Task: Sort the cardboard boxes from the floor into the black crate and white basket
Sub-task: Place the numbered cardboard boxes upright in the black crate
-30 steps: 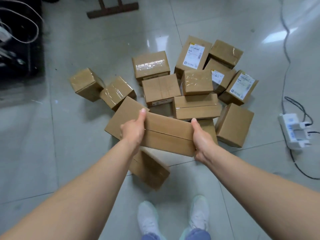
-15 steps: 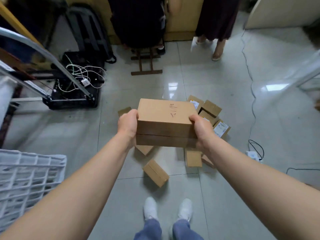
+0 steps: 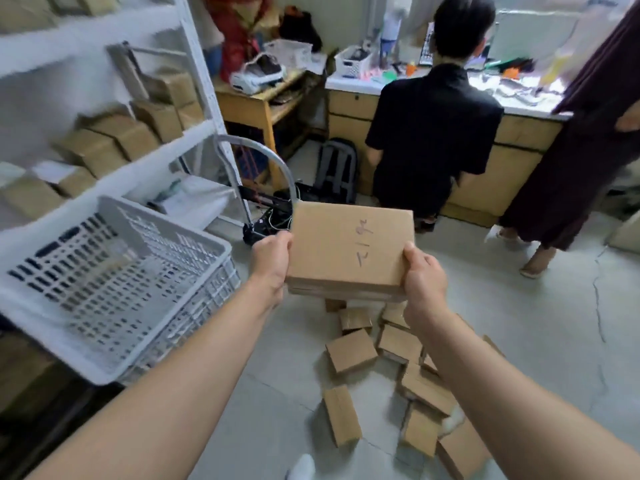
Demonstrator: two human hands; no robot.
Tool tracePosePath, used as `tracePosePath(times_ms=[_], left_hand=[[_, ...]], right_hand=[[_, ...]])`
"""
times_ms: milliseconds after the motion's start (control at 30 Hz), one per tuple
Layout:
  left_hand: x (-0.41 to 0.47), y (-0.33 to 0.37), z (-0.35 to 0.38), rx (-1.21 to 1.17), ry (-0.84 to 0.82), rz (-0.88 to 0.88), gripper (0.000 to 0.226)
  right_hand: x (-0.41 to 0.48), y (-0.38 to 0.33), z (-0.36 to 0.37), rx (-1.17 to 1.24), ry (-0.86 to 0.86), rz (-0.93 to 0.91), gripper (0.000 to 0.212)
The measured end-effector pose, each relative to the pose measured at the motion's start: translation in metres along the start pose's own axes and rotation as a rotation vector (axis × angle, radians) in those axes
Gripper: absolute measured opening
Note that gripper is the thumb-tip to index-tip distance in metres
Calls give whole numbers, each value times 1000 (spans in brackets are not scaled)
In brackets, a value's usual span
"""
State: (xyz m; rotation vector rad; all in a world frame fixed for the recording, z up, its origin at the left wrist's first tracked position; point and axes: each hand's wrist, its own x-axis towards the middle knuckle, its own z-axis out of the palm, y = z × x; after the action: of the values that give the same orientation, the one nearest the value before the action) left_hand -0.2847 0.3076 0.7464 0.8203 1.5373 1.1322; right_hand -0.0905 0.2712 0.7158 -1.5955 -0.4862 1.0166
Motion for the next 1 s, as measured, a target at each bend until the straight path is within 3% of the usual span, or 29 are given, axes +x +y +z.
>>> tracePosePath(times_ms=[367,733,833,1000], left_hand=[[-78,27,-171,-161,447,123,26],[-140,-14,-400,-274,850,33,32],[-150,-35,-463,-271,910,-2,27],[-150,-71,-526,-326,858,-93,48]], right_hand=[[-117,-32,110,-49,-443,-148,13],[-286,22,281,-207,-926,-125,13],[-328,54,329,-283,-1032,-95,16],[-365,102,398,-431,-1079,-68,9]])
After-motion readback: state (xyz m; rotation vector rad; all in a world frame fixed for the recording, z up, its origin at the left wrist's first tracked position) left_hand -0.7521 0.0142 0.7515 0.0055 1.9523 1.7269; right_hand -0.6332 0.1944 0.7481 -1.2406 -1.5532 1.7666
